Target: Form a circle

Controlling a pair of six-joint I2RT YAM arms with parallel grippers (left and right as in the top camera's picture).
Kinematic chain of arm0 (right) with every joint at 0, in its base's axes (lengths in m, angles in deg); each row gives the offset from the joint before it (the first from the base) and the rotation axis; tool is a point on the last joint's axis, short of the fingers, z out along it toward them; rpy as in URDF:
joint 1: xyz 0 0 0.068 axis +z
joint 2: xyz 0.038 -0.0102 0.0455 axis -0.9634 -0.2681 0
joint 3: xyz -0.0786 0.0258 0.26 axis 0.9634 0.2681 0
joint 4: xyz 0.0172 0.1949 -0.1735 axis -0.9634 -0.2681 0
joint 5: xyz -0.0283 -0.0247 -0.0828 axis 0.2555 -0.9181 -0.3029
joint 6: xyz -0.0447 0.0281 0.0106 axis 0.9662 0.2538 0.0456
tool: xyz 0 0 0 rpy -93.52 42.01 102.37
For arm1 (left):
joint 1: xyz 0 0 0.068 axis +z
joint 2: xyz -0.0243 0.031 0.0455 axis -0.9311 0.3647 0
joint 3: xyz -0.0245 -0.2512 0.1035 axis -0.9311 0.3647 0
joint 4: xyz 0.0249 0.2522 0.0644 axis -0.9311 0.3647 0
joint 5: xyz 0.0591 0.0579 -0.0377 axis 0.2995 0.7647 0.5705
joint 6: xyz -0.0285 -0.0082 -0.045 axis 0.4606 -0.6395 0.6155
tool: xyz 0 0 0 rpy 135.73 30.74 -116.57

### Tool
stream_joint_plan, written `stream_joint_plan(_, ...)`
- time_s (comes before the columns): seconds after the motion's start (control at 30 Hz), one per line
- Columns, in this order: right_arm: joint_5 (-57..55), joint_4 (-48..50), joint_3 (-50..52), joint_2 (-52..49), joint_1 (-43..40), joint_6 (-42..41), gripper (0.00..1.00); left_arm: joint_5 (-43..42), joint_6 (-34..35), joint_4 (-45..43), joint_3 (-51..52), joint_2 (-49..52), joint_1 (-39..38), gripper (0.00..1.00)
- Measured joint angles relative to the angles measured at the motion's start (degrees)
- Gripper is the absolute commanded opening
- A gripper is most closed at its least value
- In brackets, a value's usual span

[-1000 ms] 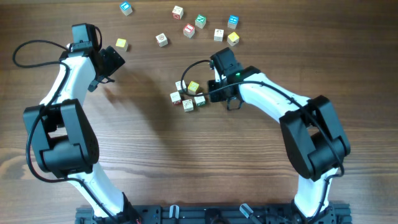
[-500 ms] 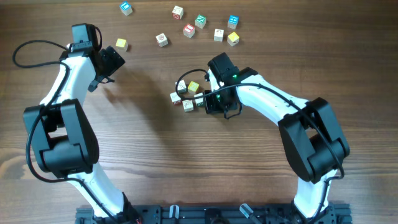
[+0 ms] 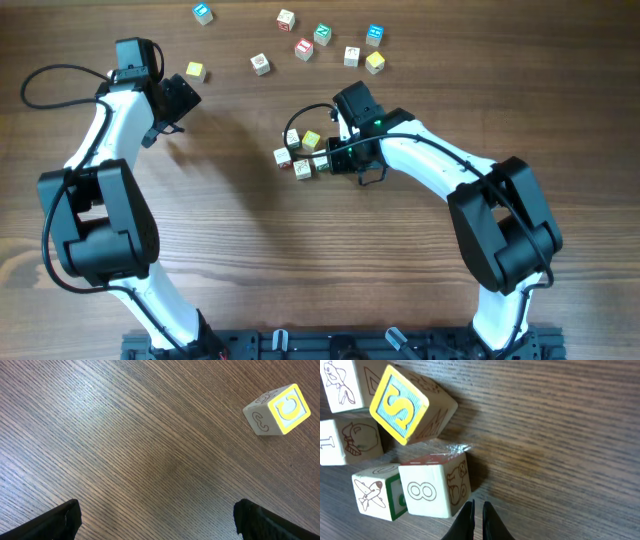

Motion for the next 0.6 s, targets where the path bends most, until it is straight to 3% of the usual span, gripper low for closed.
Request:
stream_joint_plan(0.33,5.0,-2.1,0.0,0.0,0.8,-1.8,0.09,0.0,0.0,0.0,0.0,0.0,0.0,1.00)
stream_joint_plan(0.6,1.6,-0.4,0.0,0.0,0.9,-2.6,0.09,0.0,0.0,0.0,0.0,0.0,0.0,1.00)
